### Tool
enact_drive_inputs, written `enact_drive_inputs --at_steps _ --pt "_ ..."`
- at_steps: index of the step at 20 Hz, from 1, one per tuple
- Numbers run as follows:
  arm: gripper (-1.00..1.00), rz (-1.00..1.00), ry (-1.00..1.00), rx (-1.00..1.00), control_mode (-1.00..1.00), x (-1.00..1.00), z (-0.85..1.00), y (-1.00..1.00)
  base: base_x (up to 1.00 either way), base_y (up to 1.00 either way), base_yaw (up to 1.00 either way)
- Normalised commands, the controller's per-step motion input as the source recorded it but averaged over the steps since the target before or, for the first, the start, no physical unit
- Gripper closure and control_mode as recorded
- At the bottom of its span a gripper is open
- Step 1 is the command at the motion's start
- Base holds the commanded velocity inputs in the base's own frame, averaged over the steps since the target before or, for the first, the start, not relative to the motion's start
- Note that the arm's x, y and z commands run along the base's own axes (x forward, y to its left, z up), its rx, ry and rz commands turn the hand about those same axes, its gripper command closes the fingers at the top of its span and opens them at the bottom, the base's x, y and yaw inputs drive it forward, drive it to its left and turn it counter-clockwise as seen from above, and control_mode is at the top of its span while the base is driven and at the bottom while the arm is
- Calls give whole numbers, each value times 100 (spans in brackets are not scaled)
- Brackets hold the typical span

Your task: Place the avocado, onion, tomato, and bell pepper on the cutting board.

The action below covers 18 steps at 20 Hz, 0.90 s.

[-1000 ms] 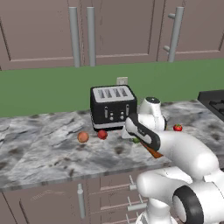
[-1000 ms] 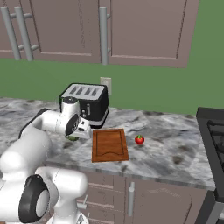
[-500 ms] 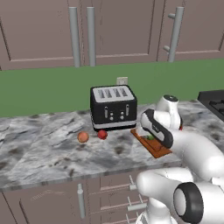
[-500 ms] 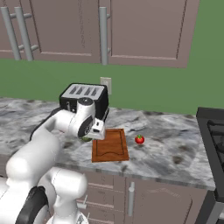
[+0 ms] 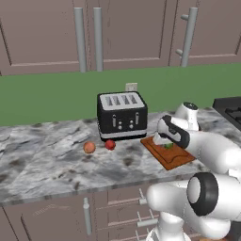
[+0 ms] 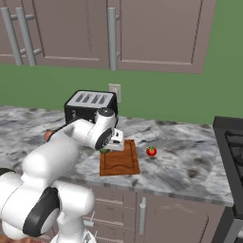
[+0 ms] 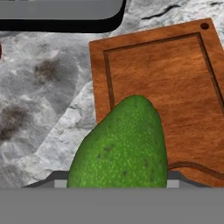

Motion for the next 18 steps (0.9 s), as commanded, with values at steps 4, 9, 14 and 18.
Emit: enact_drive_inputs --at_steps 4,9,14,18 --pt "100 6 0 0 -100 36 -14 -23 0 0 0" --pt "100 5 0 0 -100 34 -22 -9 0 0 0" --pt "100 1 2 0 -100 23 -23 0 0 0 0" --pt "100 0 2 0 -100 21 -25 0 0 0 0"
